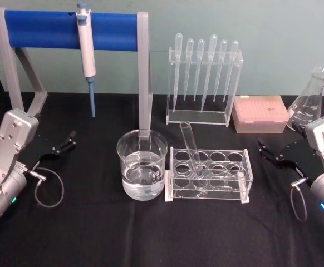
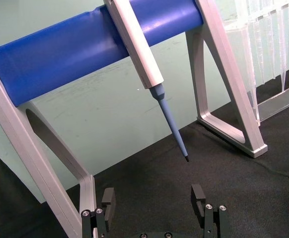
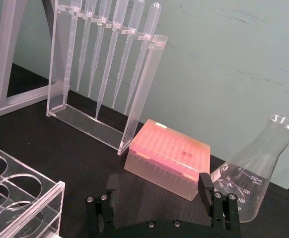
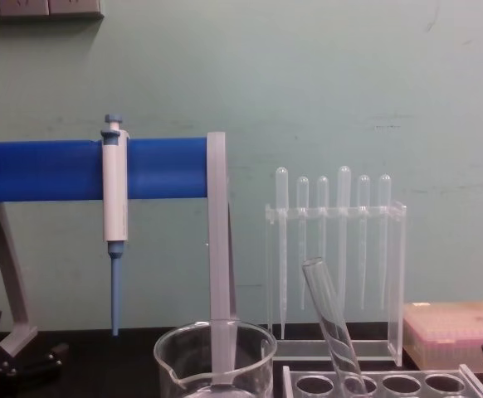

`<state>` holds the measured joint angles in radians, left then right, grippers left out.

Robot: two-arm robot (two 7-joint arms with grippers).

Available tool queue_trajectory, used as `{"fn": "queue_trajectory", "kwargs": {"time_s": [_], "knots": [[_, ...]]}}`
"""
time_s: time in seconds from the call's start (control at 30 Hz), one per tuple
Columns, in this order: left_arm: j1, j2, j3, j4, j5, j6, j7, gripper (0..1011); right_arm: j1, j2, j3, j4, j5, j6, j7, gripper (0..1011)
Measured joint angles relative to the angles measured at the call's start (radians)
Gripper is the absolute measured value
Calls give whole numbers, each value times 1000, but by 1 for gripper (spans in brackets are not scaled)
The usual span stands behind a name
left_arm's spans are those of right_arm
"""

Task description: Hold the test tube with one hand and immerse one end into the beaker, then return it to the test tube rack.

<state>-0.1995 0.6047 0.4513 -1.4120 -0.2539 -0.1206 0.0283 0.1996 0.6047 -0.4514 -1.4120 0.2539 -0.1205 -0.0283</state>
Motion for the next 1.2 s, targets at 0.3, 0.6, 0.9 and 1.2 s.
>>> {"fn": "queue_trajectory", "kwargs": {"time_s": [0.3, 0.6, 0.9, 1.2], "knots": [[0, 0, 0, 0, 0, 0, 0, 1000, 0, 0, 0, 0, 0, 0, 0, 1002], [0, 0, 0, 0, 0, 0, 0, 1000, -100, 59, 64, -155, 10, 28, -1, 1002], [0, 0, 0, 0, 0, 0, 0, 1000, -164, 138, 107, -357, 117, 106, 157, 1002], [0, 0, 0, 0, 0, 0, 0, 1000, -85, 102, 31, -381, 118, 157, 310, 1002]]}}
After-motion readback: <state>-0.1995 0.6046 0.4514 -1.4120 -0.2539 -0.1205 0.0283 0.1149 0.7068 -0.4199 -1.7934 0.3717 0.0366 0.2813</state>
